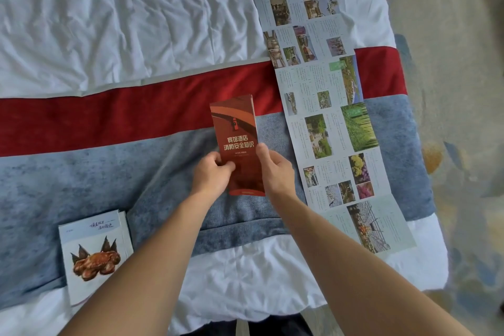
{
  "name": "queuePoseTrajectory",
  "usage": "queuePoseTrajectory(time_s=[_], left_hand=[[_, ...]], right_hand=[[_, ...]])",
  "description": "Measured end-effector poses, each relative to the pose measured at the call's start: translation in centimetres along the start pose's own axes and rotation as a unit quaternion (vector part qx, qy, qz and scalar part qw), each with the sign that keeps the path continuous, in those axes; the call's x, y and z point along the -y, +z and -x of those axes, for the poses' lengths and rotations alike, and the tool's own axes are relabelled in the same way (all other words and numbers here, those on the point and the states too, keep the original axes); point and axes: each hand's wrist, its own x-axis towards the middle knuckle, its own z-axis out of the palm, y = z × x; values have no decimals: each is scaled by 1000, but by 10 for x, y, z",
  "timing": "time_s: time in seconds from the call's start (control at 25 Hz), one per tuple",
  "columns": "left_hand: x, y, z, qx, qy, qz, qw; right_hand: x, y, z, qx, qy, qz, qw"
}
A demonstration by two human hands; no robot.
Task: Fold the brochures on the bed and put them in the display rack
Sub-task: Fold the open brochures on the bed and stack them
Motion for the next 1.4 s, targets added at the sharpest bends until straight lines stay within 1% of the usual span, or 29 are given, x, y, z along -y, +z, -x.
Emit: queuePoseTrajectory(time_s=[0.08,0.16,0.28,0.48,0.56,0.64,0.76,0.96,1.08,1.16,1.28,1.4], left_hand=[[1,5,3,-8,37,-51,998],[1,6,5,-17,49,-58,997],[-4,3,10,-13,36,4,999],[-16,-8,20,-74,100,-22,992],[-20,-15,25,-86,128,-35,987],[-24,-22,36,-101,170,-56,979],[-26,-31,52,-122,222,-105,962],[-15,-48,74,-141,225,-178,947],[-4,-63,85,-148,229,-199,941],[8,-77,88,-150,235,-200,939],[33,-100,95,-150,210,-195,946],[72,-128,99,-146,186,-209,949]], right_hand=[[0,0,0,-22,-35,49,998],[3,1,1,-37,-59,93,993],[9,3,4,-29,-57,89,994],[17,5,14,-10,-54,91,994],[21,3,21,-17,-87,132,987],[27,-2,30,-18,-142,186,972],[37,-7,41,-7,-196,238,951],[46,-4,58,7,-244,327,913],[48,6,67,26,-262,372,890],[49,18,78,34,-268,394,878],[44,44,95,53,-278,414,865],[34,84,114,65,-279,442,850]])
